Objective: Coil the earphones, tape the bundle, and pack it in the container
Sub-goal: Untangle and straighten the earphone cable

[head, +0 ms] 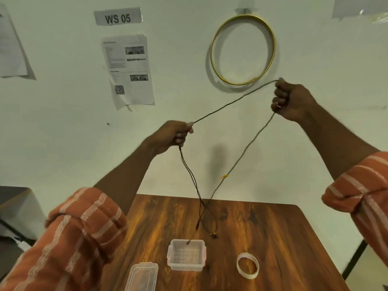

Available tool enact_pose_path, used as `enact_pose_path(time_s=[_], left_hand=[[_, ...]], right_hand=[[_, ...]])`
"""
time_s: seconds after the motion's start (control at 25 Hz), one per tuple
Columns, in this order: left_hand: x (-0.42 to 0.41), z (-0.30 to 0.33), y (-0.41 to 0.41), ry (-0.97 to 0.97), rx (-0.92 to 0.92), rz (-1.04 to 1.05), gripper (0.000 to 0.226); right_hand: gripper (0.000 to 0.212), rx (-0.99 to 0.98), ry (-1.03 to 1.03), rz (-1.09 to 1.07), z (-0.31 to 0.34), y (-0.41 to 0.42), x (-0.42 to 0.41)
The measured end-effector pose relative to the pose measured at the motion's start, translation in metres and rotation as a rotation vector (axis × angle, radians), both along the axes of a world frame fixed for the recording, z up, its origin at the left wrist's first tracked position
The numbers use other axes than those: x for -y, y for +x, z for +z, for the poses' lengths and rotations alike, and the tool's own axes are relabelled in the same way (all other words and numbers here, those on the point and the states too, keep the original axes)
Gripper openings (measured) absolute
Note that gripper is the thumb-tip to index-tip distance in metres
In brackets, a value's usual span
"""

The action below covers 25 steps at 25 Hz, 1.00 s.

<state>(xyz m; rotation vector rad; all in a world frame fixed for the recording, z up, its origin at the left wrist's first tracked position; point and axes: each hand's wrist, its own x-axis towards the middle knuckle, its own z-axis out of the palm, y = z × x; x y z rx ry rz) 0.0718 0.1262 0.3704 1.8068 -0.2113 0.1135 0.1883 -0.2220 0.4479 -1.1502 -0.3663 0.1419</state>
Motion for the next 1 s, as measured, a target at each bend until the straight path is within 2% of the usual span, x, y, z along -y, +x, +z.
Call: enact_pose_path(time_s=[0.12, 0.2, 0.28, 0.36, 0.4, 0.44, 0.52, 0.6, 0.68, 0.76, 0.84, 1.0], left_hand=[[-0.022, -0.036, -0.006, -0.123, -0.018, -0.005, 0.027], [-0.023, -0.041, -0.006, -0.116, -0.034, 0.007, 0.028], [-0.013, -0.033, -0.003, -0.091, -0.024, 0.004, 0.027], [0.002, -0.019, 0.002, -0.031, -0.009, -0.008, 0.026], [0.01, -0.011, 0.005, 0.016, -0.006, -0.012, 0.025], [0.019, -0.005, 0.008, 0.066, -0.009, -0.018, 0.025], [0.035, 0.005, 0.014, 0.151, -0.015, -0.024, 0.025], [0.045, 0.013, 0.018, 0.208, -0.01, -0.001, 0.027], [0.044, 0.017, 0.018, 0.242, -0.009, 0.014, 0.025], [0.032, 0.012, 0.012, 0.226, -0.021, -0.006, 0.019], [0.011, -0.008, 0.002, 0.184, -0.052, 0.009, 0.026], [-0.012, -0.066, -0.019, -0.01, -0.083, -0.04, 0.02]], right_hand=[[0.03, -0.102, 0.027, -0.154, -0.023, 0.018, 0.014], [0.028, -0.167, -0.099, -0.161, -0.044, 0.018, 0.008], [0.023, -0.116, -0.45, -0.097, -0.063, 0.011, -0.01], [0.024, 0.053, -0.892, -0.059, -0.078, 0.0, -0.039], [0.025, 0.164, -1.003, -0.084, -0.083, -0.006, -0.056], [0.026, 0.282, -1.012, -0.118, -0.084, -0.015, -0.074], [0.036, 0.426, -0.817, -0.053, -0.081, -0.037, -0.108], [0.055, 0.36, -0.7, 0.186, -0.076, -0.054, -0.132], [0.052, 0.291, -0.683, 0.361, -0.075, -0.058, -0.138], [0.04, 0.278, -0.64, 0.348, -0.073, -0.049, -0.127], [0.031, 0.23, -0.539, 0.274, -0.068, -0.034, -0.109], [0.026, 0.169, -0.386, 0.18, -0.055, -0.012, -0.076]])
